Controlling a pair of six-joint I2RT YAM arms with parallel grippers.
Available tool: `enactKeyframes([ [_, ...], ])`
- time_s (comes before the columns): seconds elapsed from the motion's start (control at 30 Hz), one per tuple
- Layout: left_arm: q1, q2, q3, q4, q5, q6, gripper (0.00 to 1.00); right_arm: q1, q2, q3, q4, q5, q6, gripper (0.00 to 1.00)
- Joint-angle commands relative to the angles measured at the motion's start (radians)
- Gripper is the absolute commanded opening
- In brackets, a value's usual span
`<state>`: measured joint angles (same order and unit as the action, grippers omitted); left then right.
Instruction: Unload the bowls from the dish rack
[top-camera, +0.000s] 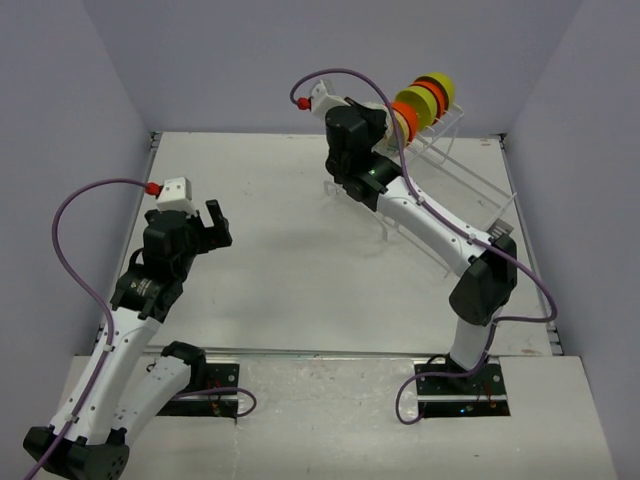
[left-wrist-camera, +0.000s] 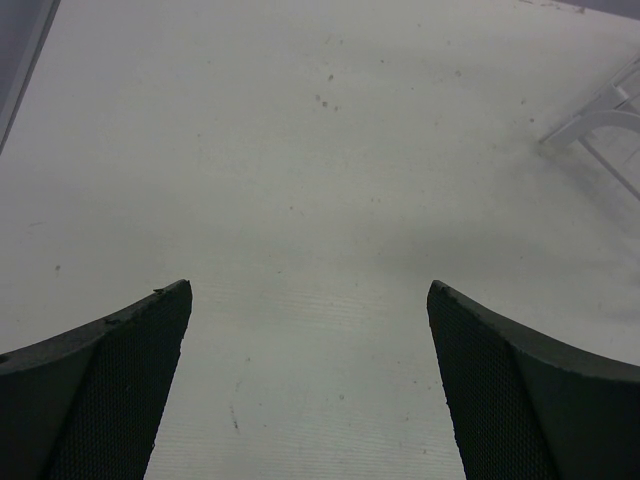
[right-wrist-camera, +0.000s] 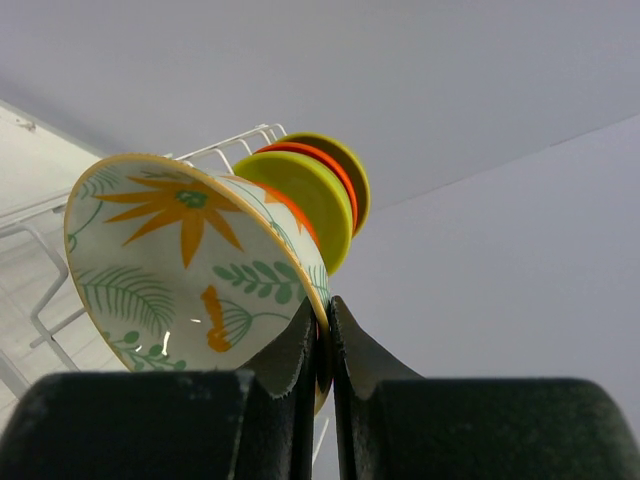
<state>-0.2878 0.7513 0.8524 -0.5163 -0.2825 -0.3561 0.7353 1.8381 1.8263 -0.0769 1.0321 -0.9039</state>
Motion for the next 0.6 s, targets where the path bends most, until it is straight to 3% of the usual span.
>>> enactKeyframes([
  [0.0,0.01,-0.01,-0.001,0.045,0.017,0.014,1.0,0.032,-0.094,0.054,0.121,0.045,-0.052,0.0],
  [0.17,0.01,-0.01,0.008,0.052,0.034,0.011,1.0,0.05,-0.114,0.074,0.001,0.02,0.058,0.0],
  [0.23,0.01,-0.004,0.026,0.05,0.055,0.008,1.0,0.056,-0.115,0.086,-0.122,0.01,0.132,0.0],
  [0.27,0.01,-0.001,0.037,0.05,0.075,0.002,1.0,0.064,-0.114,0.12,-0.188,-0.024,0.245,0.0],
  [0.3,0.01,0.009,0.069,0.05,0.136,-0.003,1.0,0.07,-0.109,0.149,-0.354,-0.052,0.322,0.0],
  [0.33,0.009,0.019,0.091,0.053,0.178,-0.015,1.0,0.084,-0.091,0.241,-0.465,-0.091,0.508,0.0],
  [0.43,0.004,0.089,0.204,0.065,0.374,-0.061,1.0,0.099,-0.047,0.411,-0.807,-0.344,0.814,0.0],
  [0.47,-0.007,0.115,0.233,0.079,0.414,-0.073,1.0,0.099,-0.024,0.435,-0.86,-0.478,0.873,0.0],
  [0.57,-0.08,0.248,0.345,0.099,0.439,-0.093,1.0,0.102,-0.034,0.371,-0.88,-0.602,1.014,0.0],
])
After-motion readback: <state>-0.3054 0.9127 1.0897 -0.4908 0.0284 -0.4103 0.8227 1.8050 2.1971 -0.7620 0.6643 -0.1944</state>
